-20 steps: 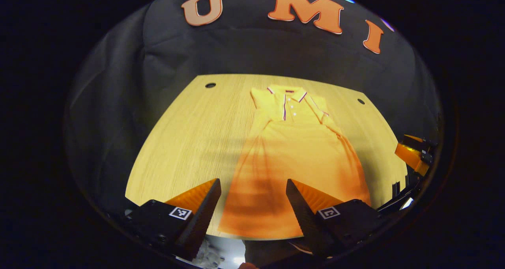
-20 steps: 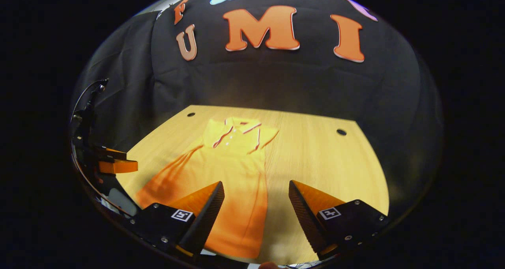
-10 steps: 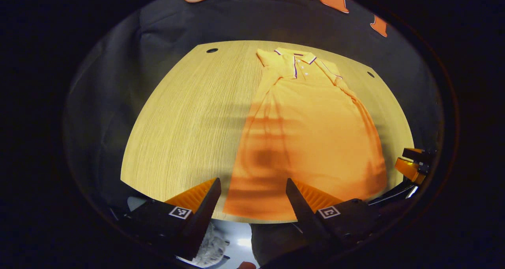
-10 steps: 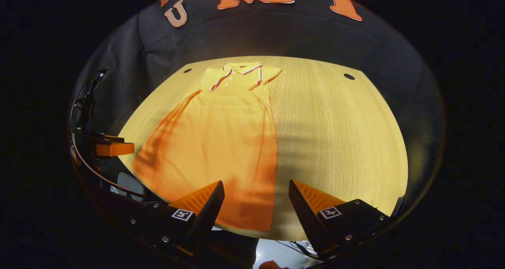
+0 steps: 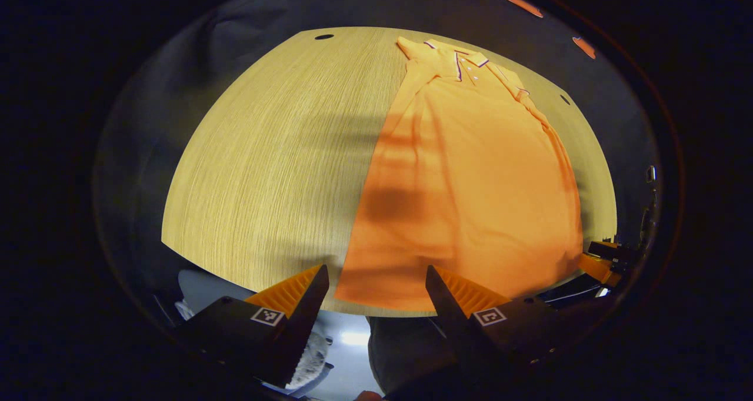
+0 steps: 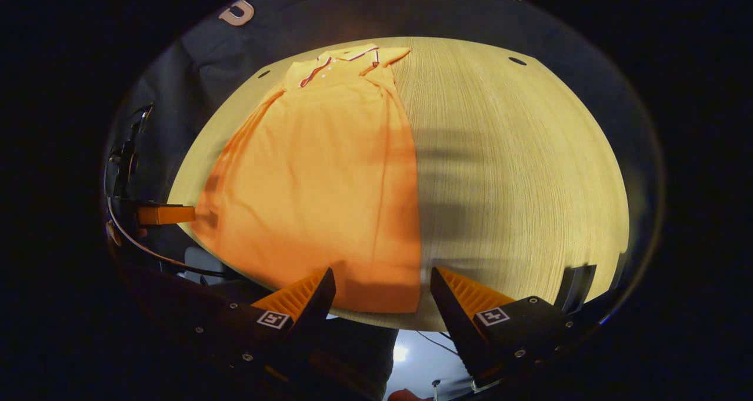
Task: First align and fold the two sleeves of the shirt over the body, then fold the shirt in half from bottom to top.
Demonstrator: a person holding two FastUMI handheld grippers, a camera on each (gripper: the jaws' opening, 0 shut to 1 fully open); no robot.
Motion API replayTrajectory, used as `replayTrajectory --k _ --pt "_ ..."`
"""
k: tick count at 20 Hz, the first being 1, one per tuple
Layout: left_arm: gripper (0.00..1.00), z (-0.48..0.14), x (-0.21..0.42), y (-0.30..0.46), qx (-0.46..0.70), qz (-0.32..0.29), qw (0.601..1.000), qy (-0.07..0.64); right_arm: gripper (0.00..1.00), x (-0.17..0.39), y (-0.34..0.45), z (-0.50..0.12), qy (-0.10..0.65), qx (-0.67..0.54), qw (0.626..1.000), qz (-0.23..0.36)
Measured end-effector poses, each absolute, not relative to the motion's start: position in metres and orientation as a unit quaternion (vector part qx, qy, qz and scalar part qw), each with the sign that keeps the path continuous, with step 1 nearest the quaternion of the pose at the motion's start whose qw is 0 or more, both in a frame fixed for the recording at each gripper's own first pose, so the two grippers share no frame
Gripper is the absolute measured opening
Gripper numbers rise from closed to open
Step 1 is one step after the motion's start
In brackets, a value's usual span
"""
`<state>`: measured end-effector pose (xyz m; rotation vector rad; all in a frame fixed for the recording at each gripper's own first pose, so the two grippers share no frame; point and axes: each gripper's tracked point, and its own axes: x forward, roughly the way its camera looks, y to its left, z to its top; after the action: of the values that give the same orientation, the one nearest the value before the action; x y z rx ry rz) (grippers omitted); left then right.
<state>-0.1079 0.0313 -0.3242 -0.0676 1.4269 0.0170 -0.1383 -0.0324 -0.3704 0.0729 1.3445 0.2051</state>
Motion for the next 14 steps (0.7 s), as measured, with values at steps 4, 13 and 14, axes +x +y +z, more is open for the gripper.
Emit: replayTrajectory --k 4,13,14 --pt "1.00 -0.336 -0.116 0.044 -0.015 0.004 0.740 0.673 0.99 -0.149 -0.028 -0.378 0.646 0.030 0.757 0.090" --pt "0.98 -0.353 -0.120 0.041 0.013 -0.019 0.719 0.695 0.98 -0.154 -0.034 -0.386 0.678 0.028 0.733 0.051" --pt "0.98 -0.351 -0.121 0.038 0.016 -0.021 0.717 0.697 0.98 -0.154 -0.033 -0.387 0.681 0.026 0.730 0.048"
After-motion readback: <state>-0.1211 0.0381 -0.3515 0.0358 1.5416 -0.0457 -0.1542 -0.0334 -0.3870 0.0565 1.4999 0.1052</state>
